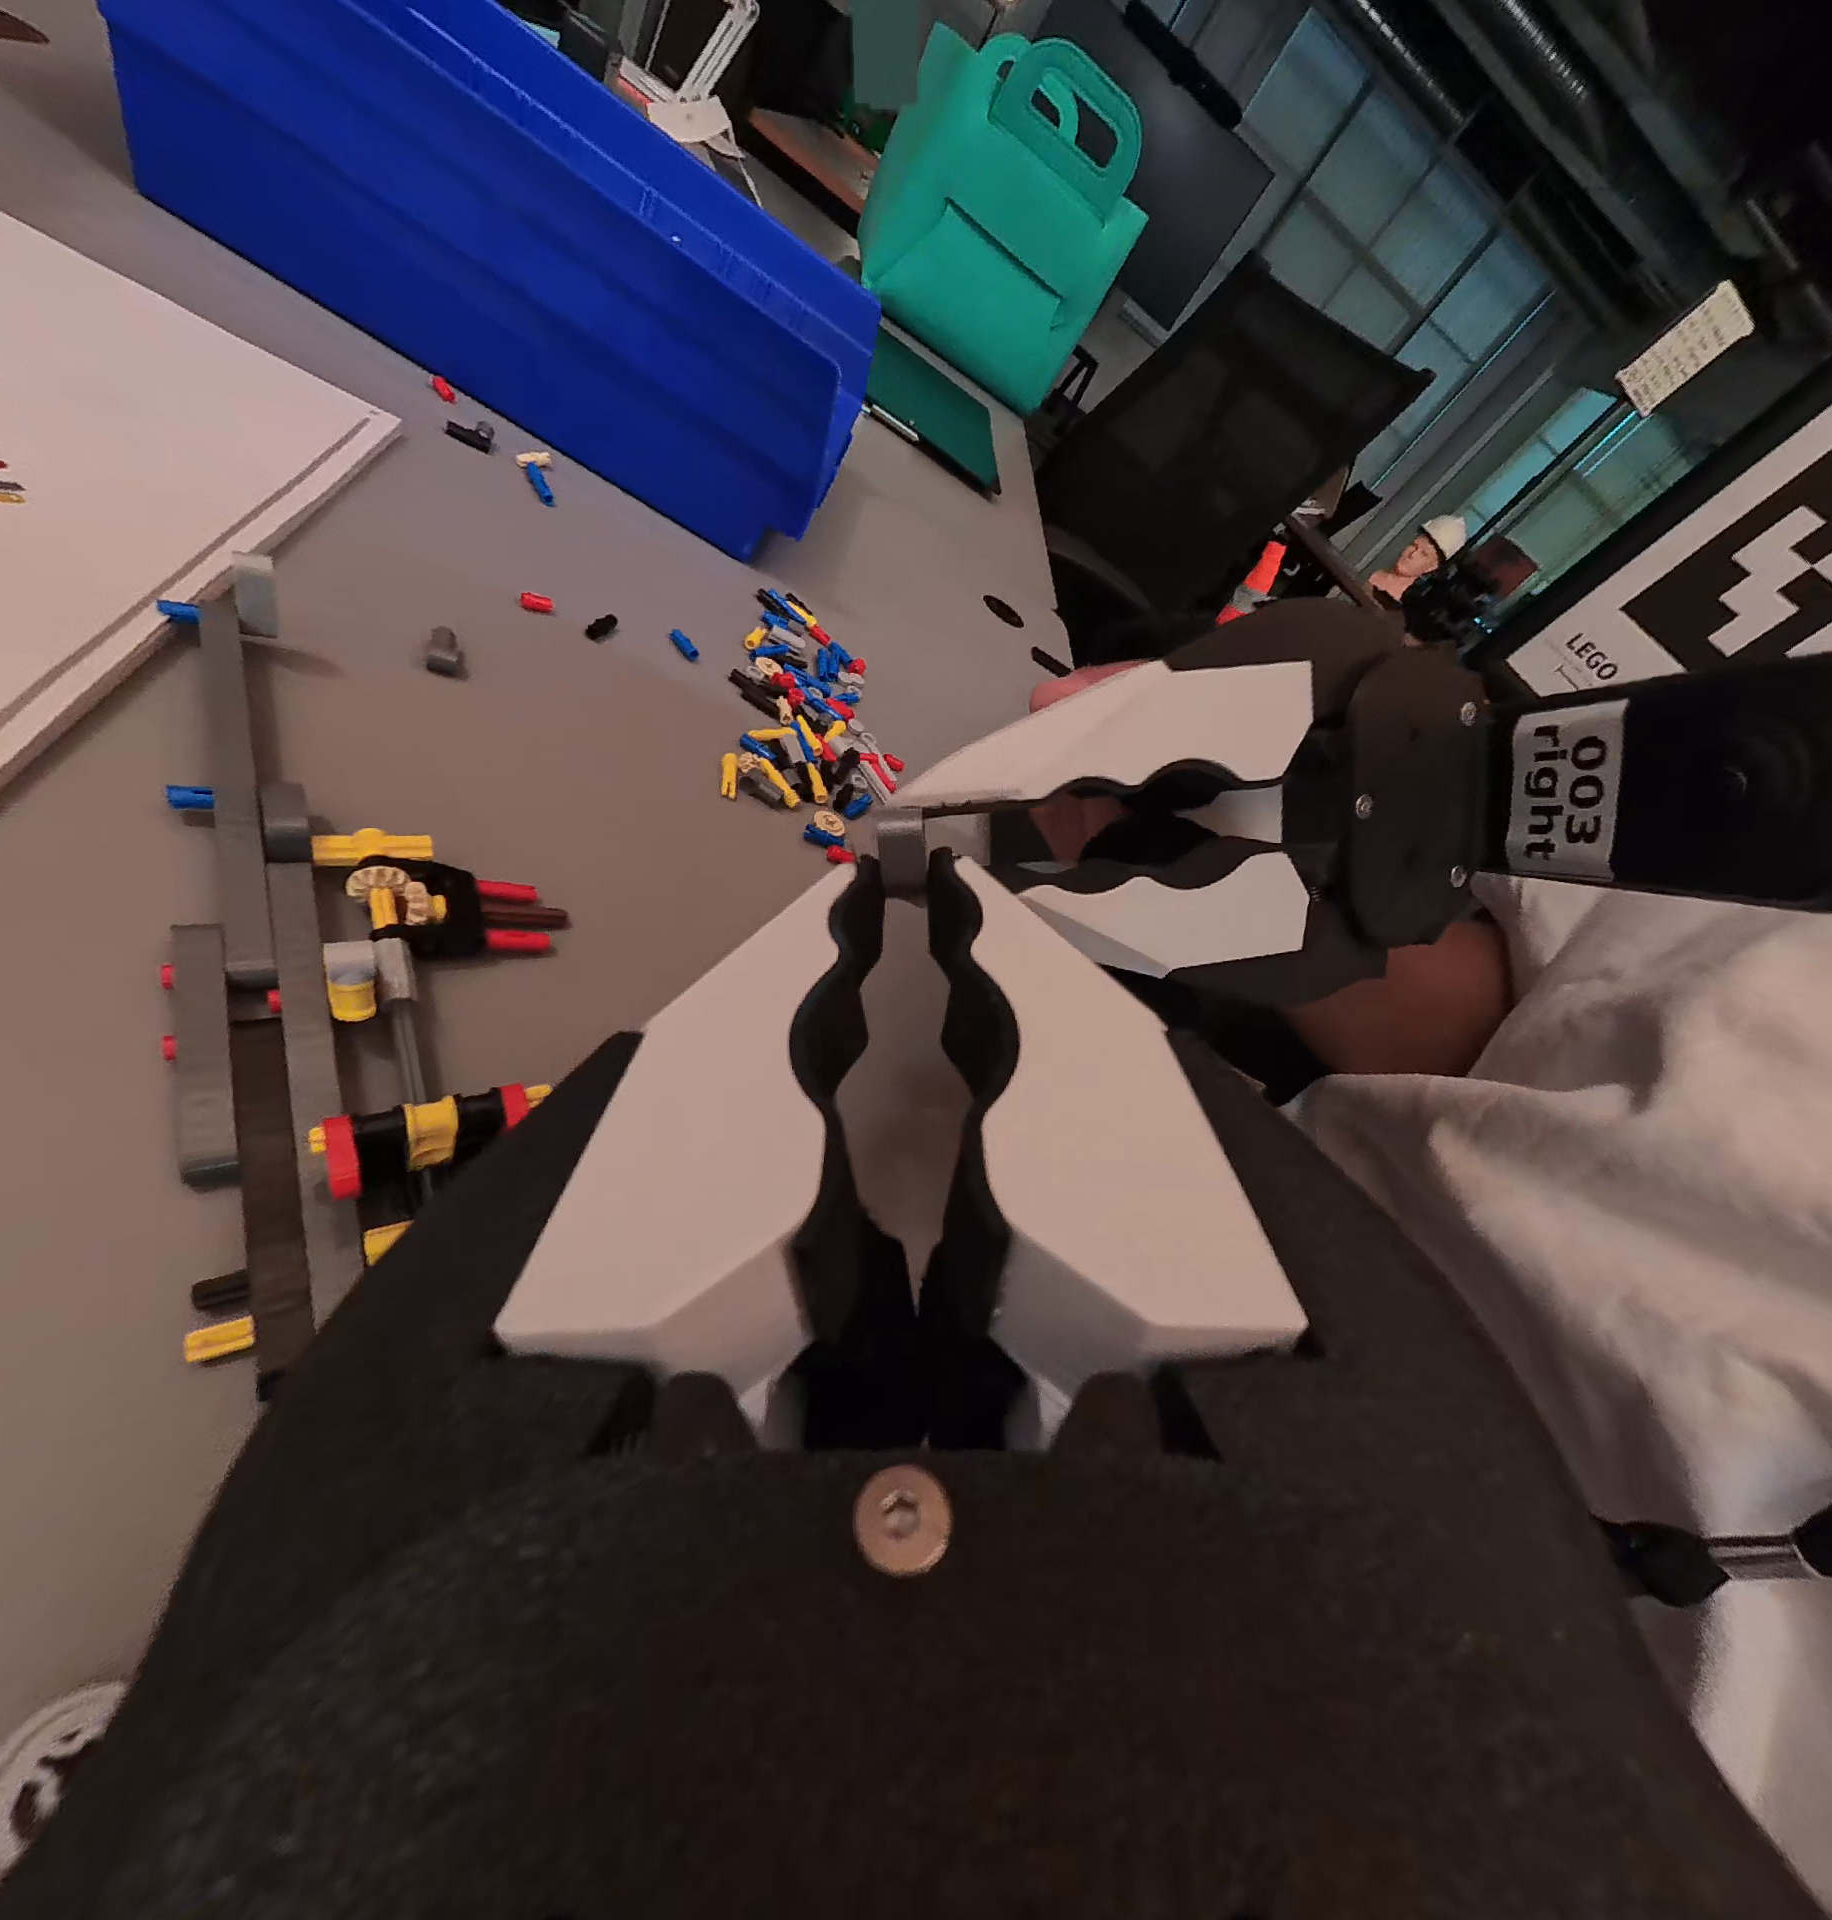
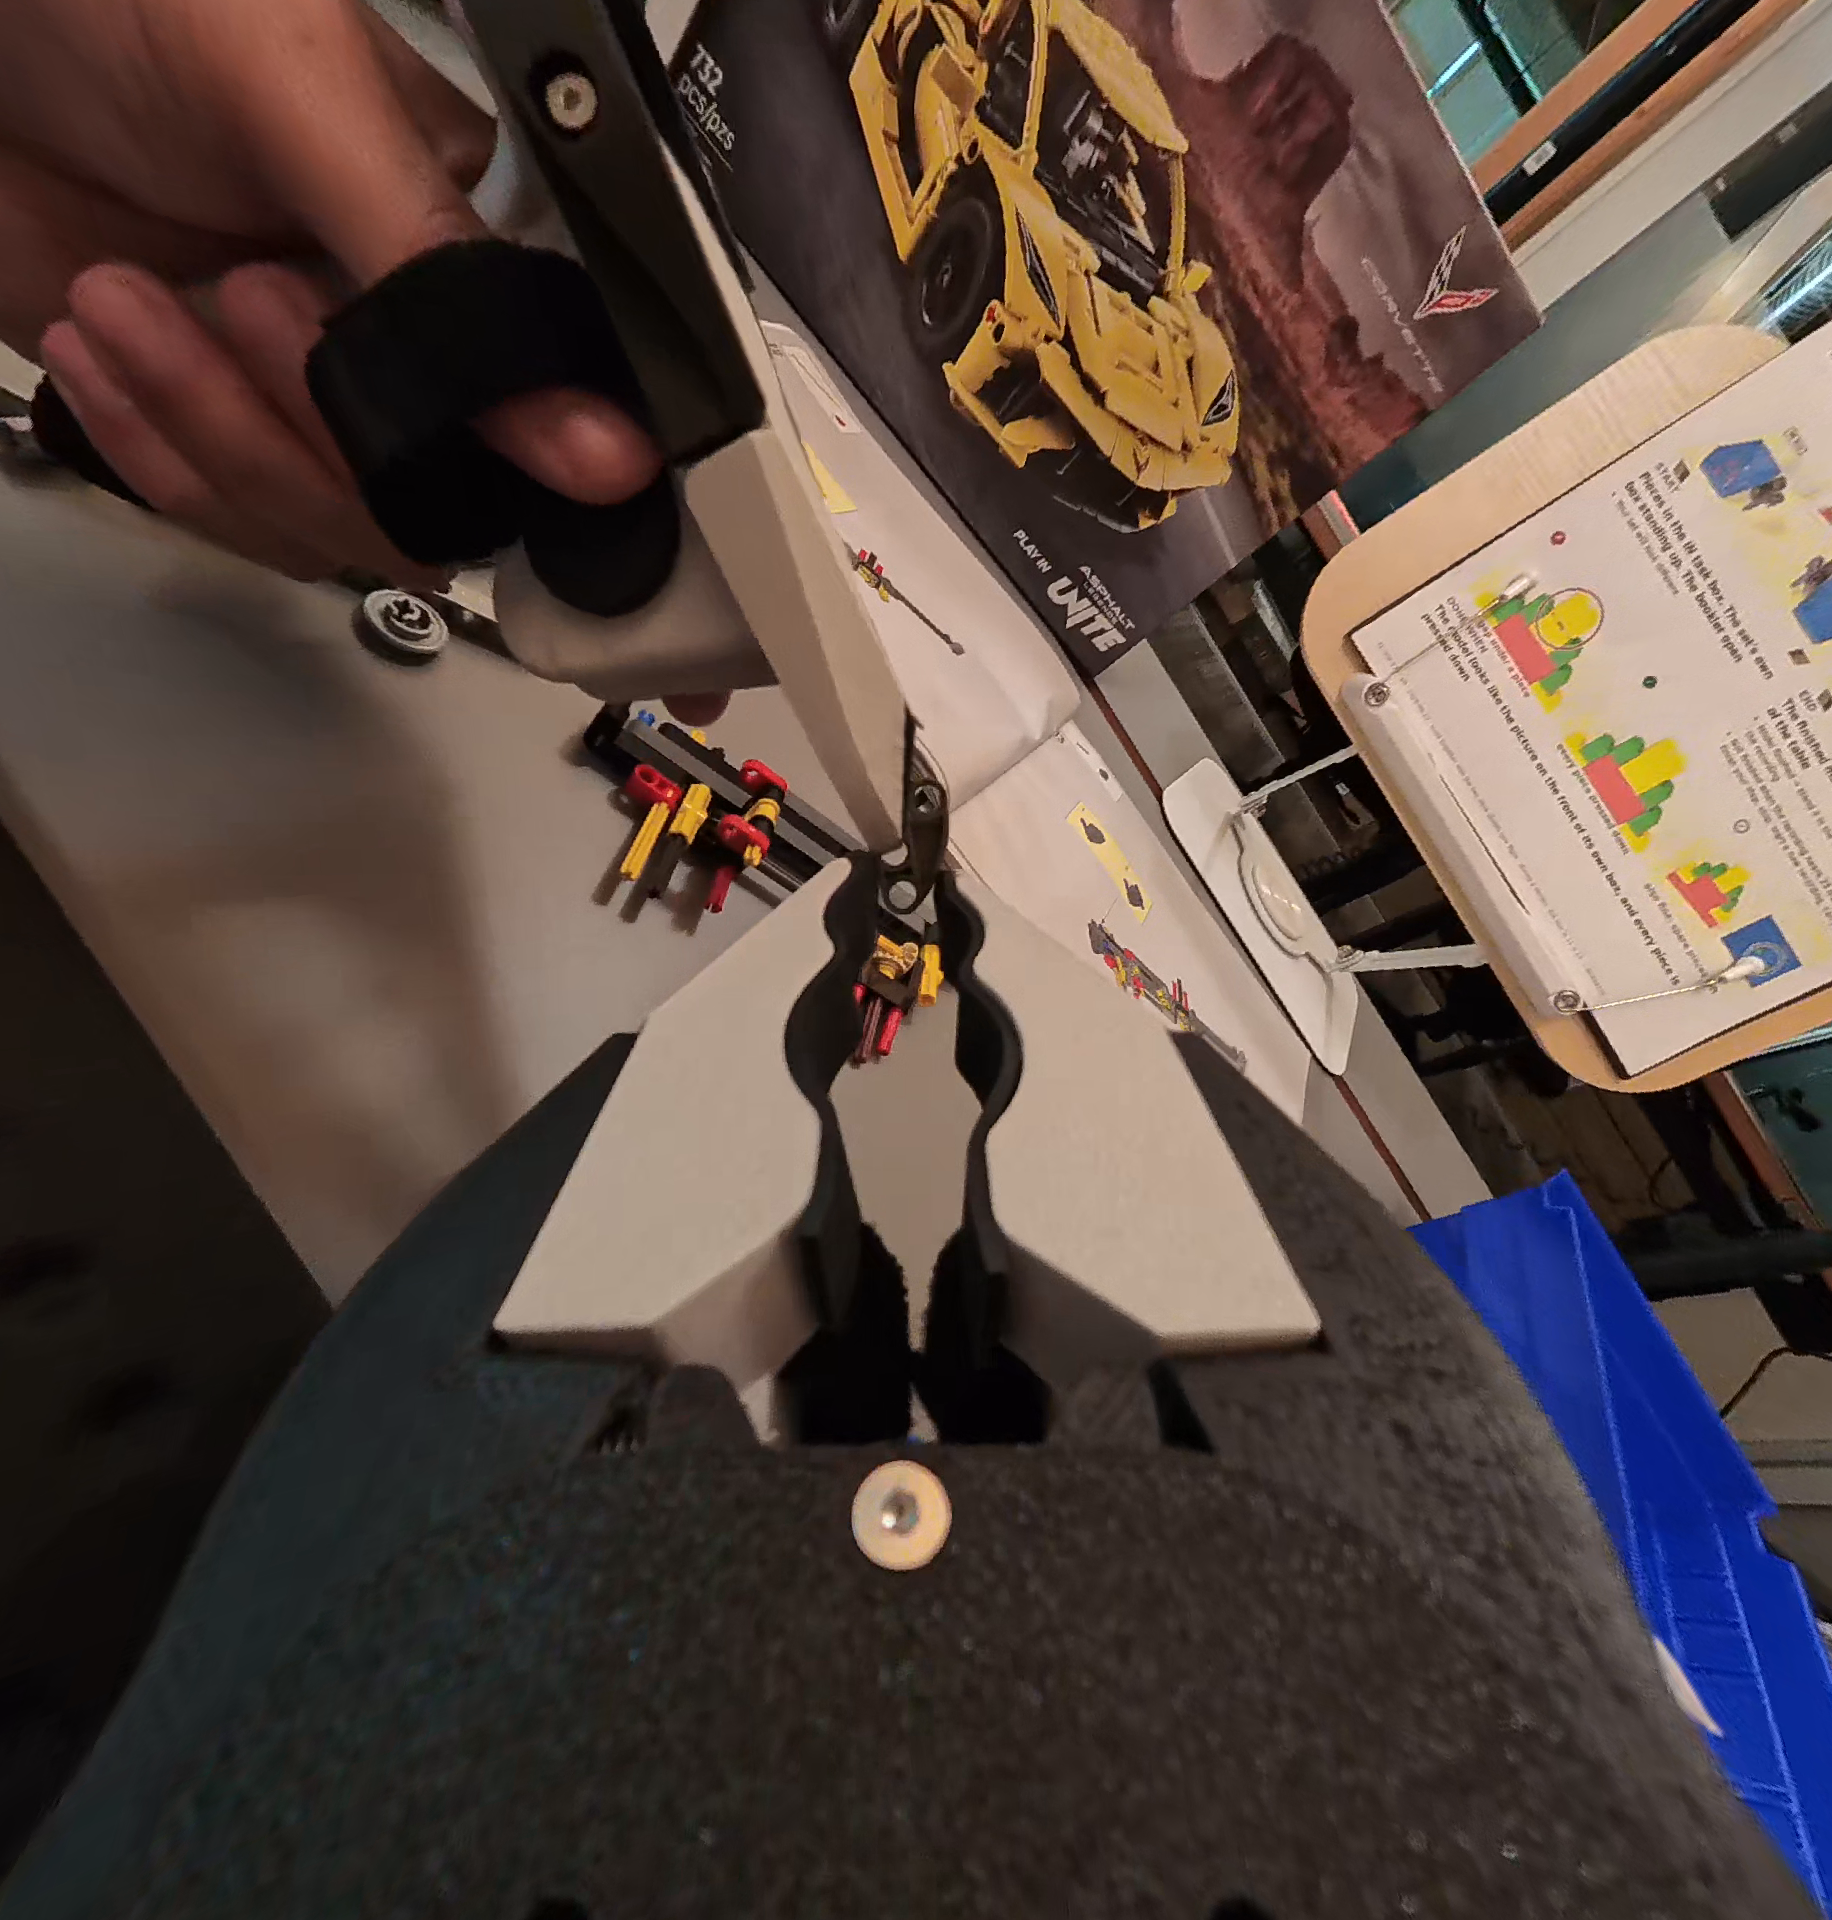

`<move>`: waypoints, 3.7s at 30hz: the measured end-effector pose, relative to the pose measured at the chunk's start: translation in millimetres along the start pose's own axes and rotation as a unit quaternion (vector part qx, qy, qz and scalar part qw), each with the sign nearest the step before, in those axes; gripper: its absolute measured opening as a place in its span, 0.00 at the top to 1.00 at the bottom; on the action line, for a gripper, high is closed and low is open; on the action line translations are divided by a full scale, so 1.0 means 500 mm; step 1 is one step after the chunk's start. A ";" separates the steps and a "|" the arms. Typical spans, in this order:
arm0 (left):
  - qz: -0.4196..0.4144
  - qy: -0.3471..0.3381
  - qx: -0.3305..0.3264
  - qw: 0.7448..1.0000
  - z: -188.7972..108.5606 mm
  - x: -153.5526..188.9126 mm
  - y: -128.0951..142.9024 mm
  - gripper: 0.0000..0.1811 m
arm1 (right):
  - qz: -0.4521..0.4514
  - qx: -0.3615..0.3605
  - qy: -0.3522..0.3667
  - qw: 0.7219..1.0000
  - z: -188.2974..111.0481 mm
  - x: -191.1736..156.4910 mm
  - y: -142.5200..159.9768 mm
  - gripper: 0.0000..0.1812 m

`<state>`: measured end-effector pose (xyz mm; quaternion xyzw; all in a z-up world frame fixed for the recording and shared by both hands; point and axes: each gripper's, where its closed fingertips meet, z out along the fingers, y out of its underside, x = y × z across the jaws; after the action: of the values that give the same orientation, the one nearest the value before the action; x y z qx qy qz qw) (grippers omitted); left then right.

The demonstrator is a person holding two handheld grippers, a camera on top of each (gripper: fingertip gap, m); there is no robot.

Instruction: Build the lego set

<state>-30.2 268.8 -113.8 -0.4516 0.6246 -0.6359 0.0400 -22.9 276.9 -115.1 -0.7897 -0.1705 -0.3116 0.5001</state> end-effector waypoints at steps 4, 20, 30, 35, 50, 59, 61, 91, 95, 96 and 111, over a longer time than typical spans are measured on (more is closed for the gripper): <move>0.022 -0.010 -0.014 1.000 0.002 -0.001 0.007 0.96 | -0.018 -0.005 -0.008 1.000 -0.001 -0.004 0.004 0.94; 0.286 -0.072 0.048 0.954 -0.011 0.055 -0.038 0.96 | 0.501 0.154 -0.362 0.771 -0.069 0.023 -0.038 0.83; 0.566 -0.166 0.054 0.806 0.008 0.082 -0.030 0.96 | 0.605 0.199 -0.493 0.593 -0.096 0.005 -0.072 0.92; 0.558 -0.185 0.032 0.808 0.014 0.060 -0.023 0.95 | 0.601 0.183 -0.477 0.614 -0.082 0.002 -0.056 0.93; -0.139 0.163 0.109 0.971 -0.003 0.087 -0.068 0.81 | 0.418 0.293 -0.296 0.807 -0.097 0.066 -0.065 0.93; -0.309 0.273 0.081 0.907 -0.001 0.098 -0.051 0.89 | 0.284 0.276 -0.280 0.875 -0.079 0.009 -0.073 0.93; -0.320 0.273 0.076 0.904 0.001 0.093 -0.045 0.95 | 0.275 0.272 -0.277 0.879 -0.077 0.003 -0.071 0.93; 0.053 -0.199 0.067 0.976 -0.077 -0.066 -0.006 0.96 | 0.247 -0.136 -0.238 0.929 -0.060 -0.067 0.139 0.82; 0.065 -0.207 0.051 0.975 -0.074 -0.071 0.002 0.96 | 0.238 -0.136 -0.251 0.928 -0.051 -0.097 0.147 0.91; 0.066 -0.211 0.046 0.974 -0.072 -0.073 0.005 0.96 | 0.230 -0.143 -0.247 0.931 -0.047 -0.097 0.150 0.91; 0.077 -0.229 0.014 0.970 -0.066 -0.086 0.025 0.96 | 0.220 -0.235 -0.280 0.904 -0.015 -0.092 0.166 0.85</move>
<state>-32.1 317.7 -140.6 -0.5356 0.6225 -0.5191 0.2370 -11.5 235.6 -200.4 -0.9566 -0.0472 0.0091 0.2873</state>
